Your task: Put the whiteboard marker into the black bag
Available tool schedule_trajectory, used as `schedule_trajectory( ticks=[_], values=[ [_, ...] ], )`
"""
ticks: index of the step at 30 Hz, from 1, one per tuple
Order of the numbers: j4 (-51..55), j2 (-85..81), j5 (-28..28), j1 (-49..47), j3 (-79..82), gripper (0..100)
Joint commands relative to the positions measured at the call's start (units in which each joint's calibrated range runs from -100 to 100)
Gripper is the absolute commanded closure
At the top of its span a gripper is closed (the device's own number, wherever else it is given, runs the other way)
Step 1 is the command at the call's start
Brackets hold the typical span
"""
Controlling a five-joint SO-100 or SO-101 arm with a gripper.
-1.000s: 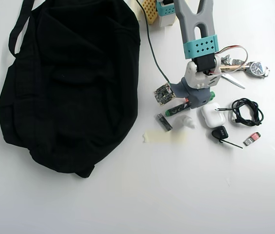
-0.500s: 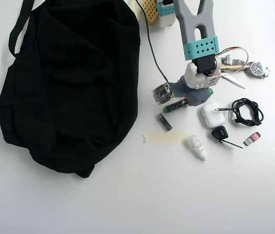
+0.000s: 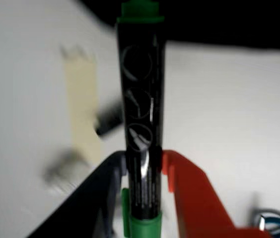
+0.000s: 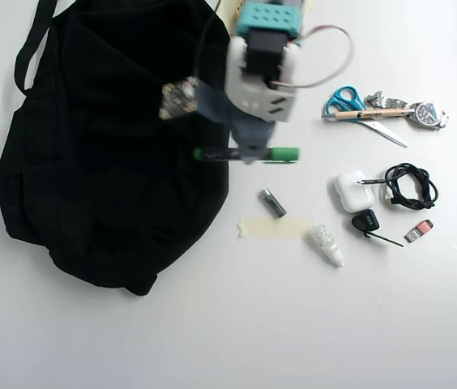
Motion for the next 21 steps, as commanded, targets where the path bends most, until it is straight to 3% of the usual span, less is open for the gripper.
schedule_trajectory(
  ticks=[1,16,18,19,21],
  values=[
    [3.44,-3.49,-8.42,6.67,-5.31,98],
    [4.48,-2.07,1.75,33.0,-3.42,96],
    [1.12,-2.07,1.81,33.0,-3.42,76],
    [-0.78,-2.07,1.81,33.0,-3.42,70],
    [-1.47,-2.24,1.81,32.7,-3.42,72]
  ],
)
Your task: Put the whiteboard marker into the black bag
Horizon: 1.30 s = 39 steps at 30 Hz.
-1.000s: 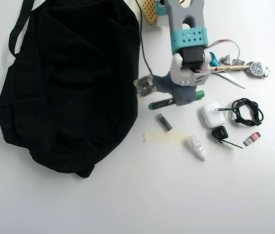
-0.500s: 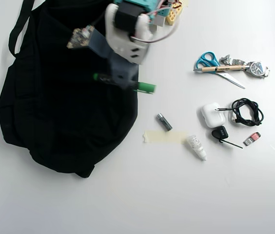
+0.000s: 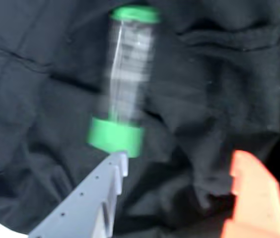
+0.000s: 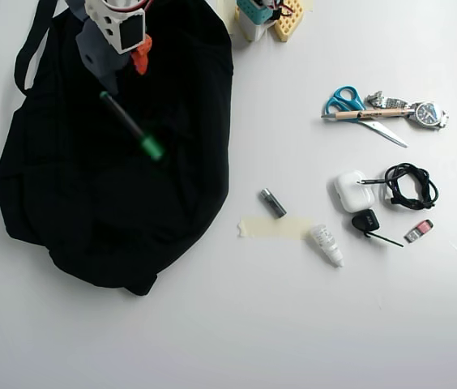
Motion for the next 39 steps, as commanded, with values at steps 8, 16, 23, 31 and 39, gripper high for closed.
schedule_trajectory(
  ticks=[8,16,23,31,39],
  values=[
    [7.92,-28.46,36.9,-36.16,1.55,98],
    [-10.0,-70.21,36.27,-41.55,67.86,98],
    [-23.43,-106.39,36.48,-40.58,108.65,98],
    [-21.02,-115.6,38.21,-40.65,125.45,98],
    [-21.54,-115.6,40.41,-40.65,127.33,98]
  ],
)
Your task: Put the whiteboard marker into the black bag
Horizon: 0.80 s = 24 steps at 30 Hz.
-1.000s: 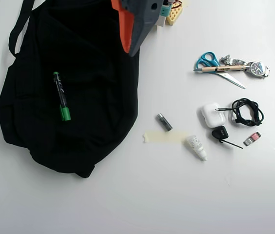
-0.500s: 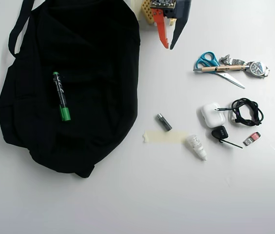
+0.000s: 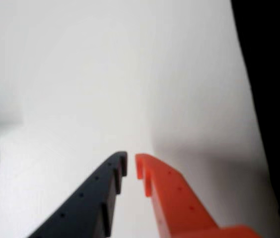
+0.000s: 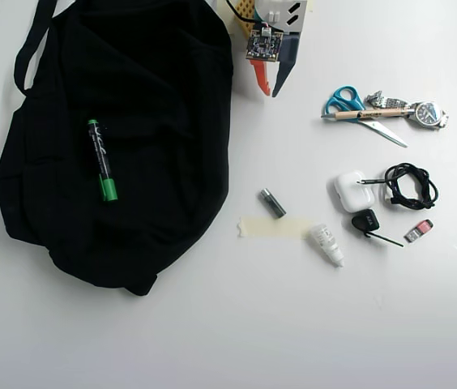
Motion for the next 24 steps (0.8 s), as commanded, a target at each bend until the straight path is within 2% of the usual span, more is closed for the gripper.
schedule_trajectory(
  ticks=[1,4,24],
  values=[
    [-0.32,-0.92,3.48,-0.66,1.58,98],
    [-1.44,-0.84,5.27,-0.58,3.29,98],
    [-1.44,-0.84,5.22,-0.29,3.29,98]
  ],
)
